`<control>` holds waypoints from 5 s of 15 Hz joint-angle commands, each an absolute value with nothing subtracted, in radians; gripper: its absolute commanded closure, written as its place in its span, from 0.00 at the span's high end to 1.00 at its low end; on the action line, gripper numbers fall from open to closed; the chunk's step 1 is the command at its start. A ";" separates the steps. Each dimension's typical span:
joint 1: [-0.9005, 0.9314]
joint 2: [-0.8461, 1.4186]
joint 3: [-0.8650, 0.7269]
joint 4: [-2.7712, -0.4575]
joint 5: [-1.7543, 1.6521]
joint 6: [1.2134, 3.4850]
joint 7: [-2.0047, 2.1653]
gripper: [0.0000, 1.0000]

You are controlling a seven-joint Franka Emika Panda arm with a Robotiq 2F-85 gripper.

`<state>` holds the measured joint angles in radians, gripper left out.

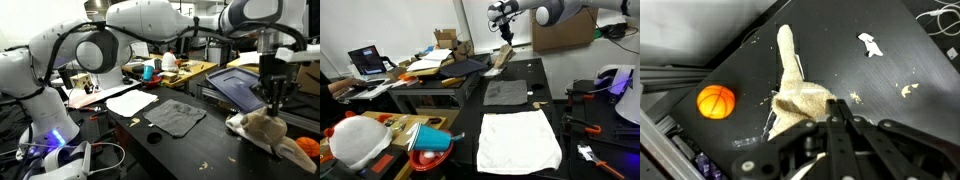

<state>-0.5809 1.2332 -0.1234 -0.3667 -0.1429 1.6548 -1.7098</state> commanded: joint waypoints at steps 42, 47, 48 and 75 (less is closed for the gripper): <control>-0.464 1.229 -0.277 -0.363 -0.351 1.378 -1.688 0.01; -0.457 1.282 -0.266 -0.347 -0.318 1.400 -1.376 0.01; -0.453 1.296 -0.262 -0.348 -0.309 1.408 -1.305 0.01; -0.374 1.479 -0.259 -0.356 -0.328 1.857 -0.332 0.81</control>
<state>-0.3951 1.4788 -0.3138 -0.3829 -0.3752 1.8818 -0.2209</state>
